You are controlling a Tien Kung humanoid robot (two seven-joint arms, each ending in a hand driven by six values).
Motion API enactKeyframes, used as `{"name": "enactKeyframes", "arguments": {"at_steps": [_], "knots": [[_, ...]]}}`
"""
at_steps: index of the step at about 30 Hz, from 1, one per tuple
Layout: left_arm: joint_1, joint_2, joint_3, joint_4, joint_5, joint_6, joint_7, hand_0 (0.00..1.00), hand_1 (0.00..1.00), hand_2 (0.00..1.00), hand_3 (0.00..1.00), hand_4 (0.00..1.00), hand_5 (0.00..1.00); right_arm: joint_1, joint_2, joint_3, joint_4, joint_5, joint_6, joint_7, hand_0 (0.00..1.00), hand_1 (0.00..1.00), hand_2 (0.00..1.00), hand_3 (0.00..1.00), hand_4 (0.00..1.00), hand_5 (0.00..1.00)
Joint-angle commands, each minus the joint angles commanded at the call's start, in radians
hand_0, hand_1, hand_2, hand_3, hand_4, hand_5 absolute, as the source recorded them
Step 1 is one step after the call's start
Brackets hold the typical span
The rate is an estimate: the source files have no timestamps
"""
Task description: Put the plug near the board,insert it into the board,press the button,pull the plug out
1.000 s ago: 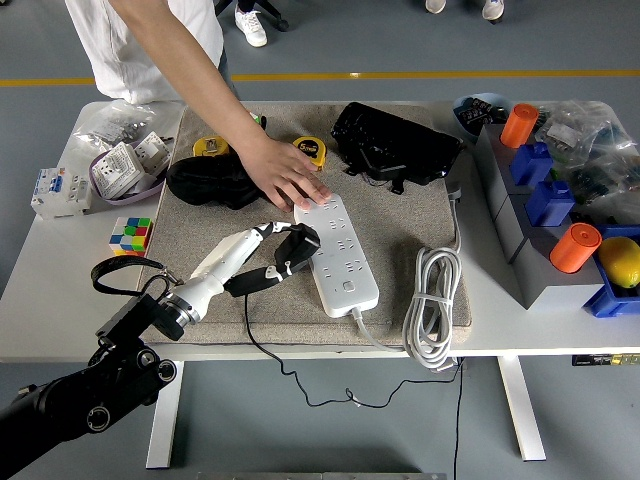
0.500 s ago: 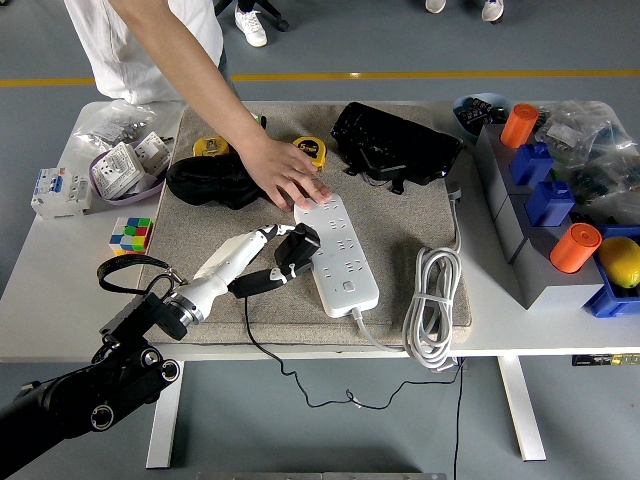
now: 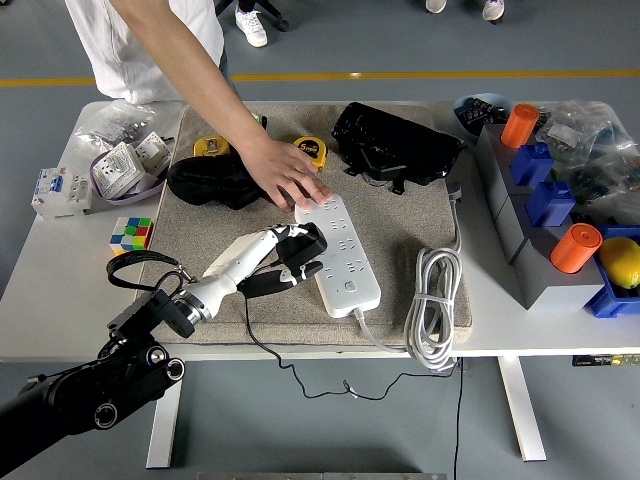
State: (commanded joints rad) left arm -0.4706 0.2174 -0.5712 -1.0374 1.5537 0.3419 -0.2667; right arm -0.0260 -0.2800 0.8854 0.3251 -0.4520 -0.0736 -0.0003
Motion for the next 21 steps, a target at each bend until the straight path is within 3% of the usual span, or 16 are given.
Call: {"name": "enactKeyframes", "arguments": {"at_steps": [21], "knots": [[-0.048, -0.012, 0.036, 0.007, 0.016, -0.008, 0.023, 0.790, 0.809, 0.811, 0.746, 0.901, 0.998, -0.001, 0.001, 0.007, 0.002, -0.004, 0.000, 0.002, 0.664, 0.682, 0.677, 0.578, 0.998, 0.566]]}}
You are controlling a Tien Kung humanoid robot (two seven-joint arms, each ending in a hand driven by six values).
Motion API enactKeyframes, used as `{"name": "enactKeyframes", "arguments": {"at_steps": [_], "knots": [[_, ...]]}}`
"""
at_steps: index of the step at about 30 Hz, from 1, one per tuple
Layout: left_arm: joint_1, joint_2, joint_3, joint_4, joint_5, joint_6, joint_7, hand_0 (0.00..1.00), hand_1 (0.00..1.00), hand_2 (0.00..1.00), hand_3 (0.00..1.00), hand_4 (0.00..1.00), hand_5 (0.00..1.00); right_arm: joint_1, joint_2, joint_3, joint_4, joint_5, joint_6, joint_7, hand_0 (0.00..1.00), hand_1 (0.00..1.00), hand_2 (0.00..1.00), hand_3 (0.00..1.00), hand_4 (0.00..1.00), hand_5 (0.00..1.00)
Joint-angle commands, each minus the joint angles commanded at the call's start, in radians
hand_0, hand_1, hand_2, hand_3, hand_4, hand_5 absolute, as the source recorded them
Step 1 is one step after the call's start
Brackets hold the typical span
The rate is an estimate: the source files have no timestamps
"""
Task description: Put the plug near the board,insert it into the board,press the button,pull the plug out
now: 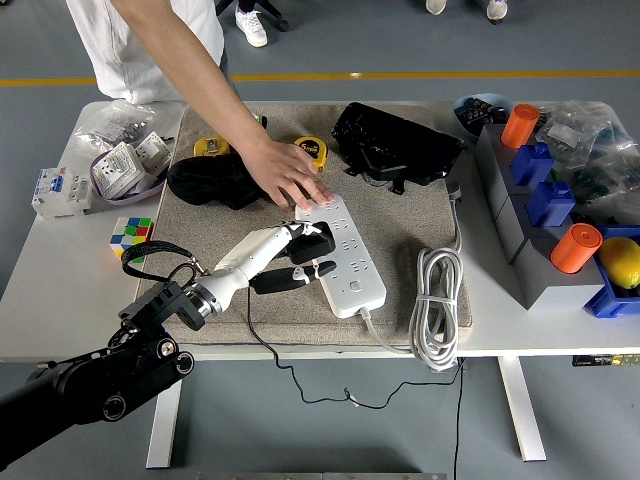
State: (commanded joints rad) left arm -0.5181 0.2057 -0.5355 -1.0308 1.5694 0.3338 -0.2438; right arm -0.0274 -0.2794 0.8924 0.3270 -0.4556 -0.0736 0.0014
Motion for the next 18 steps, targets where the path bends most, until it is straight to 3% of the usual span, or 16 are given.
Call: {"name": "enactKeyframes", "arguments": {"at_steps": [18], "knots": [[-0.010, 0.004, 0.006, -0.010, 0.006, 0.000, -0.015, 0.764, 0.793, 0.796, 0.732, 0.896, 0.998, 0.000, 0.001, 0.005, 0.000, 0.002, -0.004, 0.010, 0.662, 0.680, 0.676, 0.576, 0.998, 0.563]]}}
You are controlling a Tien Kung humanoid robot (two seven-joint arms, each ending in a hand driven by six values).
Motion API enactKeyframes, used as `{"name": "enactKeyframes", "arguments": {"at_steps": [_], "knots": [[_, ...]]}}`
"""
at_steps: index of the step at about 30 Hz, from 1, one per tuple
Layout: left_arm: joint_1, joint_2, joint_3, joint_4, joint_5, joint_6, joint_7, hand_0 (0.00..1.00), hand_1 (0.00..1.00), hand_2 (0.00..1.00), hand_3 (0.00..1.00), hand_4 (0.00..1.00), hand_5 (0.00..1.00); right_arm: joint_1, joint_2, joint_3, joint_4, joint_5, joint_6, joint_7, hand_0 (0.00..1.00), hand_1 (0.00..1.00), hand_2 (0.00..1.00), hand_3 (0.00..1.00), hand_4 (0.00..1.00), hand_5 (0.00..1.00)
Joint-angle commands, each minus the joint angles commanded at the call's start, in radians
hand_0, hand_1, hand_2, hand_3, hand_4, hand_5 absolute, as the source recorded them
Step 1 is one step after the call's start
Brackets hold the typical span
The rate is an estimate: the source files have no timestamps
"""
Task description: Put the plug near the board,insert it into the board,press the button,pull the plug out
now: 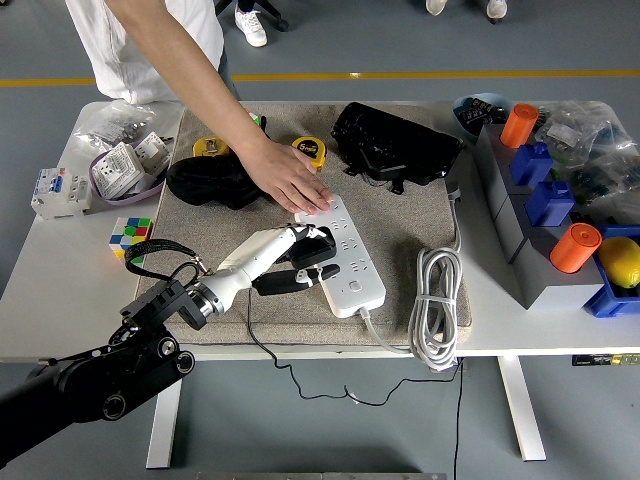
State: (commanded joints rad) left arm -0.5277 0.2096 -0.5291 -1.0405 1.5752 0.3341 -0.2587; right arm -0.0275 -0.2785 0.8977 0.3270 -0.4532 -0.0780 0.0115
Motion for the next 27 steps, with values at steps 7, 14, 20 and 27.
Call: {"name": "enactKeyframes", "arguments": {"at_steps": [7, 14, 20, 27], "knots": [[0.001, 0.001, -0.008, -0.003, -0.008, 0.006, -0.011, 0.762, 0.792, 0.800, 0.733, 0.898, 0.998, 0.001, 0.001, 0.003, 0.001, -0.002, -0.001, 0.002, 0.662, 0.680, 0.675, 0.574, 0.998, 0.563], [0.013, 0.015, -0.041, -0.049, -0.020, 0.007, -0.008, 0.761, 0.792, 0.798, 0.733, 0.896, 0.998, 0.000, 0.001, 0.000, 0.001, -0.002, -0.001, 0.002, 0.661, 0.680, 0.675, 0.575, 0.998, 0.562], [0.038, 0.046, -0.095, -0.162, -0.029, -0.018, 0.059, 0.630, 0.689, 0.742, 0.736, 0.904, 0.757, -0.001, 0.000, 0.002, 0.001, -0.002, -0.001, 0.002, 0.661, 0.680, 0.673, 0.574, 0.998, 0.562], [0.057, 0.075, -0.172, -0.345, -0.031, -0.147, 0.298, 0.234, 0.395, 0.495, 0.691, 0.861, 0.501, -0.004, -0.001, 0.001, 0.000, -0.002, 0.000, 0.001, 0.660, 0.680, 0.672, 0.574, 0.998, 0.562]]}}
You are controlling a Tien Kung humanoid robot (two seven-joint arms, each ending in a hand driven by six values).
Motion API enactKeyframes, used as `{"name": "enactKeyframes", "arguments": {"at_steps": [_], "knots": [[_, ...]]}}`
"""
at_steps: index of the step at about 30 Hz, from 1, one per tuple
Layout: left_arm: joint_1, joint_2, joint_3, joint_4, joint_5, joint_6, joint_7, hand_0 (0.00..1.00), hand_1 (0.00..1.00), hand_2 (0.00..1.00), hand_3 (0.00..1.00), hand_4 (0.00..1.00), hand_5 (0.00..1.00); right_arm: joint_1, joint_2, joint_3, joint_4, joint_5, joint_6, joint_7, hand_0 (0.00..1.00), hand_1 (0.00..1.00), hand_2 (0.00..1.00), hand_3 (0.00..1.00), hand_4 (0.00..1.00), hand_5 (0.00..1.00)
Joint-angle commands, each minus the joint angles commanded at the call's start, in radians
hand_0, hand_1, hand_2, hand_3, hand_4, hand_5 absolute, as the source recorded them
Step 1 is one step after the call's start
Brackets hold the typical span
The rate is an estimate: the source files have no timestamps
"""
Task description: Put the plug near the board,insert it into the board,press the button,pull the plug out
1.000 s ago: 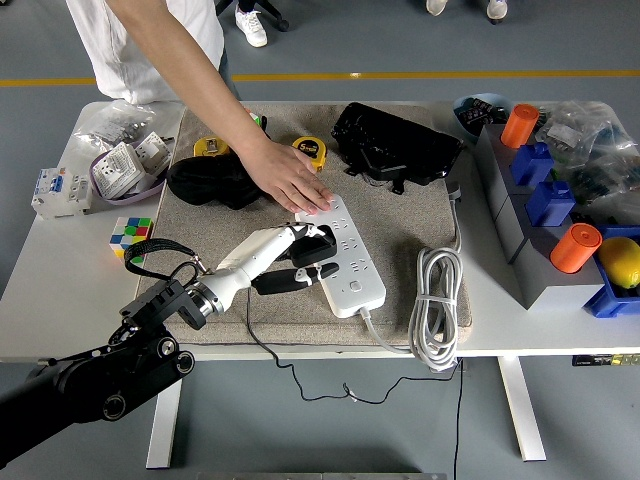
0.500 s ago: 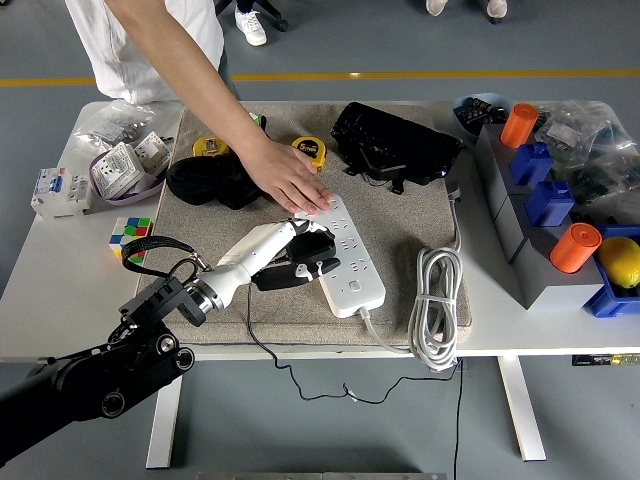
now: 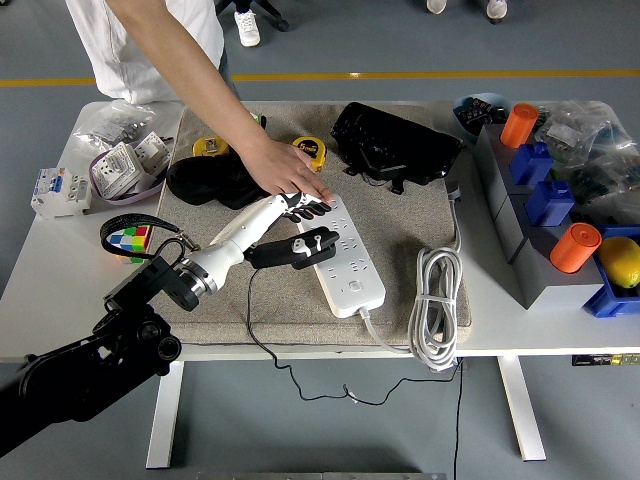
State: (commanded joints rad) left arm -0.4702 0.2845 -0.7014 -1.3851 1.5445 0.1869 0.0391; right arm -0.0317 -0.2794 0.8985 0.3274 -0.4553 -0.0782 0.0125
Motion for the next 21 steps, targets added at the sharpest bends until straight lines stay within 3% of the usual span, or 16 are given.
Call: {"name": "enactKeyframes", "arguments": {"at_steps": [2, 3, 8, 9, 16, 21], "knots": [[-0.002, 0.003, -0.011, -0.039, 0.010, -0.046, 0.072, 0.234, 0.395, 0.495, 0.691, 0.861, 0.501, 0.000, -0.001, 0.000, 0.000, -0.001, 0.000, 0.000, 0.660, 0.680, 0.672, 0.574, 0.998, 0.562], [-0.004, 0.004, -0.014, -0.051, 0.015, -0.061, 0.097, 0.130, 0.219, 0.320, 0.739, 0.781, 0.207, 0.000, -0.001, 0.000, 0.000, -0.001, 0.000, 0.000, 0.659, 0.680, 0.672, 0.574, 0.998, 0.562], [-0.022, 0.001, -0.024, -0.114, 0.019, -0.183, 0.255, 0.130, 0.219, 0.320, 0.739, 0.781, 0.207, -0.001, -0.002, -0.005, 0.000, 0.001, 0.001, -0.001, 0.659, 0.680, 0.672, 0.574, 0.998, 0.562], [-0.027, -0.001, -0.022, -0.118, 0.016, -0.198, 0.276, 0.074, 0.122, 0.215, 0.889, 0.625, 0.026, -0.001, -0.002, -0.006, 0.000, 0.001, 0.001, -0.001, 0.659, 0.679, 0.673, 0.574, 0.998, 0.560], [-0.071, -0.017, 0.021, -0.100, -0.018, -0.282, 0.340, 0.066, 0.121, 0.197, 0.925, 0.649, 0.002, 0.003, -0.004, -0.012, -0.001, 0.005, 0.001, -0.001, 0.658, 0.679, 0.673, 0.573, 0.998, 0.560], [-0.097, -0.020, 0.071, -0.072, -0.025, -0.317, 0.330, 0.060, 0.121, 0.193, 0.940, 0.626, 0.002, 0.006, -0.007, -0.017, -0.001, 0.007, 0.001, -0.001, 0.657, 0.679, 0.673, 0.573, 0.998, 0.560]]}}
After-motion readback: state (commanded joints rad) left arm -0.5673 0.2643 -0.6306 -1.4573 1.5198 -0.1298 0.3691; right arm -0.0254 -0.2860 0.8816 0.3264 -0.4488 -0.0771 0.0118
